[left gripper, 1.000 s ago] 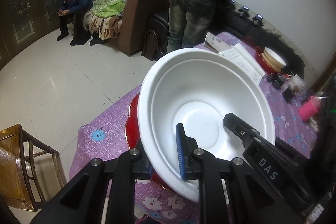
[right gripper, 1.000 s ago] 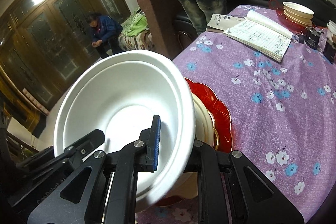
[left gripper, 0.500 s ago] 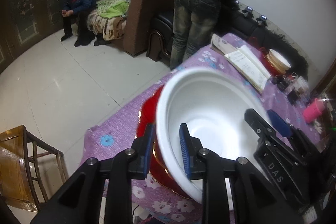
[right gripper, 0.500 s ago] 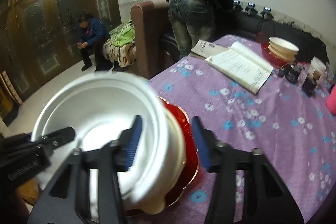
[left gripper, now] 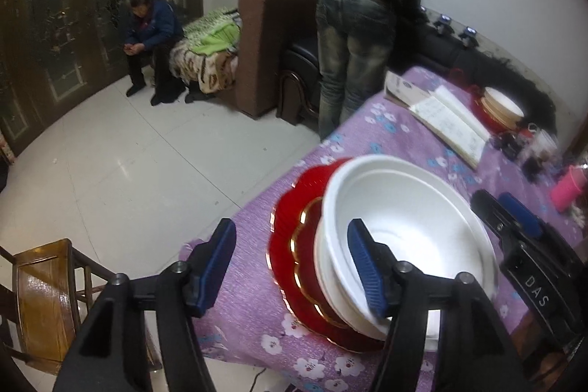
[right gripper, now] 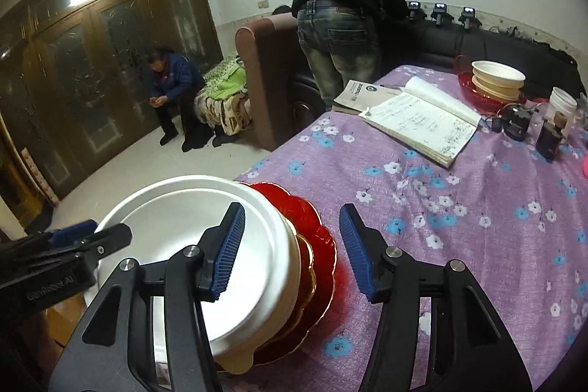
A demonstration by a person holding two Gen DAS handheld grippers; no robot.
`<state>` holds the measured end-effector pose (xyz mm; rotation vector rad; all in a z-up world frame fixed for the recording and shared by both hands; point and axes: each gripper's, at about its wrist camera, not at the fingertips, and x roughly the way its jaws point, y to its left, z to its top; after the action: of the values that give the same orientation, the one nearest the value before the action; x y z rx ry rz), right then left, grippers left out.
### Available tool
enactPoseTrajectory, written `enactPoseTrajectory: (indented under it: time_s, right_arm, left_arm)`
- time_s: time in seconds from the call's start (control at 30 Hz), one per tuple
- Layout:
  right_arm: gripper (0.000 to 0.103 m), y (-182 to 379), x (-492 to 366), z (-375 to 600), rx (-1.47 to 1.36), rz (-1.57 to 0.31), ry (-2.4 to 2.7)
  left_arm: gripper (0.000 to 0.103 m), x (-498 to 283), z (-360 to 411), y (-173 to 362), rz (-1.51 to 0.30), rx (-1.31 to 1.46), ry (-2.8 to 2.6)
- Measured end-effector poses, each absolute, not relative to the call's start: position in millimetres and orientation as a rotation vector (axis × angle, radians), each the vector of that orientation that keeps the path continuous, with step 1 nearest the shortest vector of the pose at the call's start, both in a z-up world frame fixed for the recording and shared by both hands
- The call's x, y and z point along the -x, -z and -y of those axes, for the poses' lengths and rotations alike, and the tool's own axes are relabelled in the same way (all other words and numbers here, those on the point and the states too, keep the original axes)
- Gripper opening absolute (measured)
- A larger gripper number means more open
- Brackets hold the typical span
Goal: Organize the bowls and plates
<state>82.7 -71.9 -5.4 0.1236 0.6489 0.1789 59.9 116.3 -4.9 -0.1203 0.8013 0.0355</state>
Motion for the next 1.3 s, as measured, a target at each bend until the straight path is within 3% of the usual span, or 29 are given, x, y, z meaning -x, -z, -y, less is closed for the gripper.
enactPoseTrajectory:
  time_s: [0.23, 0.3, 0.43, 0.5, 0.57, 0.7, 0.93, 1.2, 1.3]
  right_arm:
    - [0.054, -12.1, -57.3, 99.7, -0.164, -0.520, -0.164]
    - [0.054, -17.5, -45.2, 119.6, -0.154, -0.472, -0.104]
    - [0.054, -17.4, -35.3, 167.0, -0.156, -0.484, 0.024]
    - [0.054, -11.7, -30.0, 204.2, -0.164, -0.517, 0.130]
    - [0.054, -2.7, -24.4, 243.7, -0.165, -0.563, 0.242]
    - [0.054, 18.2, -7.6, 327.3, -0.206, -0.651, 0.458]
    - [0.054, 58.8, 17.2, 431.2, -0.271, -0.767, 0.687]
    - [0.053, 92.3, -4.9, 450.1, -0.236, -0.886, 0.681]
    - [0.064, 93.3, -5.9, 451.6, -0.249, -0.899, 0.698]
  left_arm:
    - [0.068, -36.6, -114.2, -27.4, -0.622, 0.048, -0.170]
    - [0.079, -25.4, -102.4, -41.3, -0.555, 0.032, -0.147]
    - [0.083, -5.9, -47.6, -58.6, -0.492, -0.018, 0.055]
    - [0.097, -6.5, -2.6, -55.0, -0.531, -0.049, 0.227]
    - [0.102, -13.9, 45.5, -40.2, -0.628, -0.051, 0.378]
    - [0.102, -35.1, 150.2, 8.5, -0.775, -0.091, 0.536]
    - [0.102, -77.6, 275.8, 73.8, -0.789, -0.296, 0.566]
    - [0.102, -99.5, 297.0, 118.2, -0.888, -0.290, 0.530]
    - [0.102, -102.7, 296.2, 120.2, -0.898, -0.272, 0.518]
